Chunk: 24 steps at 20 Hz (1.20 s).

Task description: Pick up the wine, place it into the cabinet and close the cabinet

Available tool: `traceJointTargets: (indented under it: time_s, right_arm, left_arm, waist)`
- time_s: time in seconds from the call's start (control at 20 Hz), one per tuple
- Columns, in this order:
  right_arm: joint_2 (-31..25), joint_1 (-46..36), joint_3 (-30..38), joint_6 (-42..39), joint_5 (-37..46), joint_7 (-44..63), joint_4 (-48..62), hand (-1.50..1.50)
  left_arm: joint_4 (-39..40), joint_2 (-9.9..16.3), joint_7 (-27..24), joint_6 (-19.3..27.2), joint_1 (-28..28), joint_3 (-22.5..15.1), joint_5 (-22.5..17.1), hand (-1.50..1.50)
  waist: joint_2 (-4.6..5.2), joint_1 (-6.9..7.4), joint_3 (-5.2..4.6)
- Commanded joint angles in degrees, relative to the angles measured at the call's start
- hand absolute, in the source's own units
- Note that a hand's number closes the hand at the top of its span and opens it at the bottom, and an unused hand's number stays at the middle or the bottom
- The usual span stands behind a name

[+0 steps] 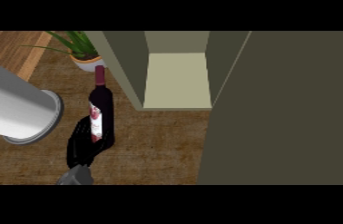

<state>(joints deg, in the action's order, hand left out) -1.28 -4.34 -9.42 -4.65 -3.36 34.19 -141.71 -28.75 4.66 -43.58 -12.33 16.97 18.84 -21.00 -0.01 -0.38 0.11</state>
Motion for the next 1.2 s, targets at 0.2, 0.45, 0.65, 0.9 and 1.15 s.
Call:
traceJointTargets:
  time_s: [0.2,0.45,0.65,0.9,1.15]
  right_arm:
    - [-1.0,2.16,5.18,-2.29,-5.31,-4.0,0.15,-1.5]
    - [-1.01,-0.93,3.86,-0.39,-5.1,1.72,-1.89,-1.5]
    - [0.02,1.12,0.81,-1.16,-1.94,-1.64,-1.4,-1.5]
    - [-0.12,6.78,2.35,-3.3,-4.64,-4.83,-1.7,-1.5]
    - [-0.81,-2.17,3.23,-0.63,-3.86,3.11,-1.8,-1.5]
  left_arm:
    - [-4.06,-0.28,4.78,-2.38,0.11,-2.09,-2.19,1.5]
    - [0.95,2.7,0.77,-8.85,0.75,-3.1,-0.51,1.5]
    - [-3.72,2.07,1.89,-9.48,-1.06,-4.32,-1.15,1.5]
    - [-1.66,0.74,-1.24,-8.49,1.67,-4.11,-1.02,1.5]
    - [-12.67,-1.37,7.74,-8.0,-1.6,-7.46,-2.42,1.5]
  waist:
    - [-0.01,0.28,-0.09]
    - [0.05,0.11,-0.13]
    - [-0.04,0.3,-0.1]
    - [0.04,-0.04,-0.1]
    - [-0.13,0.53,-0.09]
